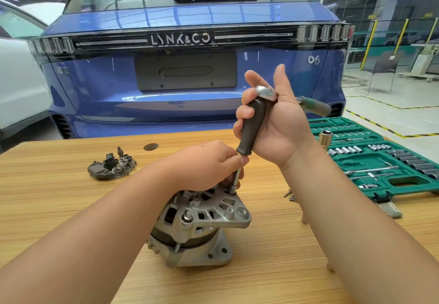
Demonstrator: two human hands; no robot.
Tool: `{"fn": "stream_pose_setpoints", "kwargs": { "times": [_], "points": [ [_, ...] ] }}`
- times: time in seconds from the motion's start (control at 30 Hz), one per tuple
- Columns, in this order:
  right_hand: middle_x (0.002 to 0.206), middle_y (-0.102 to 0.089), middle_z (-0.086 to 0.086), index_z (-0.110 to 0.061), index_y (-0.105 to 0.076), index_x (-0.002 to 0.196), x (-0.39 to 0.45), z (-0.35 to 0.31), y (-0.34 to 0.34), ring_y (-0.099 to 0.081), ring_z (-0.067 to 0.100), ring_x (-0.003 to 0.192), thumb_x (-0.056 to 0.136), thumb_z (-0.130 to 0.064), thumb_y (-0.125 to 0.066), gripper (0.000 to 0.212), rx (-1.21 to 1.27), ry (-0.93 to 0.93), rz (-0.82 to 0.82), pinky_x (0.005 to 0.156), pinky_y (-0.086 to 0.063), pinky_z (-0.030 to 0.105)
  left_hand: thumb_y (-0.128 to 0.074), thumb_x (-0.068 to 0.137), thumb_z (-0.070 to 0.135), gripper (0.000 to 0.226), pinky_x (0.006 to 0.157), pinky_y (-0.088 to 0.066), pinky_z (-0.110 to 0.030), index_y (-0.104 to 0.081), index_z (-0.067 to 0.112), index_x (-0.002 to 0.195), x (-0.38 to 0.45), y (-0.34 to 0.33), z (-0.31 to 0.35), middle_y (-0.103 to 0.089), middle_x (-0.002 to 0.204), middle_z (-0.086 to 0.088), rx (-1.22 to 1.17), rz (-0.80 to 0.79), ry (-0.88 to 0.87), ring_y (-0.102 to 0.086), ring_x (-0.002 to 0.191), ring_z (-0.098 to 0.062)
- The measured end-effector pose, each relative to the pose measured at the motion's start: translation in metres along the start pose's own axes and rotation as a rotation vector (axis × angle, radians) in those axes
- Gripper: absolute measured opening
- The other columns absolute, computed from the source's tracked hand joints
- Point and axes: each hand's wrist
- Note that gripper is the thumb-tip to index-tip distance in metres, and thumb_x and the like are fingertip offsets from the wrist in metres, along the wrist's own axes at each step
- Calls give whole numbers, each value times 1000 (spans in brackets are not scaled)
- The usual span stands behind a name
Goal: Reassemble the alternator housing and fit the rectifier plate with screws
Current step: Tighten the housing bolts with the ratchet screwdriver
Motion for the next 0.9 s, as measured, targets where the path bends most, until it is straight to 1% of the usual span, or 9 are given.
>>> {"fn": "stream_pose_setpoints", "kwargs": {
  "times": [0.1, 0.17, 0.23, 0.33, 0.43, 0.57, 0.73, 0.8, 0.9],
  "points": [
    [75, -63, -1, -20, -66, 95, -1, 5, -1, -57, 14, 61, 99, -36, -61, 18, -188, 234, 50, 62, -48, 29, -36, 107, 51, 43, 61, -42, -16, -71, 32, 90, 0, 1, -1, -71, 77, 29, -44, -16, 8, -64, 68, 8],
    [72, -62, 2, -21, -69, 82, -3, 9, -3, -58, 17, 60, 98, -25, -62, 18, -320, 408, 96, 60, -50, 30, -36, 107, 53, 42, 58, -41, -16, -70, 34, 89, -1, 0, 0, -69, 72, 29, -34, -19, 0, -61, 62, 8],
    [68, -62, 1, -25, -69, 74, -4, 13, -7, -58, 18, 58, 97, -24, -63, 24, -434, 538, 160, 59, -50, 30, -37, 106, 54, 42, 60, -41, -22, -70, 35, 90, -2, 1, 0, -68, 72, 26, -23, -18, -6, -59, 59, 5],
    [62, -62, -5, -24, -65, 77, -5, 17, -10, -61, 15, 53, 97, -24, -64, 20, -687, 751, 313, 56, -48, 27, -36, 106, 54, 41, 60, -38, -26, -70, 35, 93, -3, 1, 0, -63, 66, 28, -12, -26, -10, -56, 58, 4],
    [61, -62, -7, -26, -63, 79, -6, 19, -11, -62, 12, 53, 97, -27, -64, 19, -806, 821, 372, 54, -48, 25, -36, 107, 52, 38, 64, -41, -26, -69, 37, 93, -3, 2, 2, -65, 71, 33, -30, -37, -14, -60, 67, 6],
    [61, -63, -8, -26, -61, 78, -6, 19, -10, -62, 11, 54, 98, -32, -63, 20, -785, 773, 411, 53, -47, 21, -37, 105, 55, 39, 60, -37, -27, -69, 38, 89, -2, 1, 1, -59, 61, 28, -27, -25, -10, -53, 57, 7],
    [62, -62, -6, -24, -62, 81, -5, 18, -12, -60, 13, 57, 97, -39, -60, 22, -692, 647, 339, 58, -48, 27, -51, 99, 58, 35, 55, -38, -24, -69, 32, 84, 0, -1, 0, -64, 64, 22, 44, -21, 12, -53, 53, 4],
    [64, -63, -2, -19, -63, 90, -5, 17, -13, -57, 14, 56, 99, -49, -52, 34, -550, 494, 273, 57, -48, 29, -52, 101, 54, 32, 55, -38, -19, -70, 32, 85, 1, 0, 0, -66, 71, 33, 26, -25, 20, -59, 60, 10],
    [65, -62, 0, -15, -71, 92, -4, 7, -12, -53, 15, 51, 100, -68, -32, 66, -111, 138, 113, 55, -44, 26, -52, 102, 50, 32, 51, -36, -12, -70, 32, 83, 1, 1, 0, -64, 69, 37, 33, -28, 8, -59, 64, 14]
  ]
}}
Point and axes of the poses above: each hand's wrist, its own x-axis towards the middle knuckle, its own y-axis out of the back of the hand, z = x × y
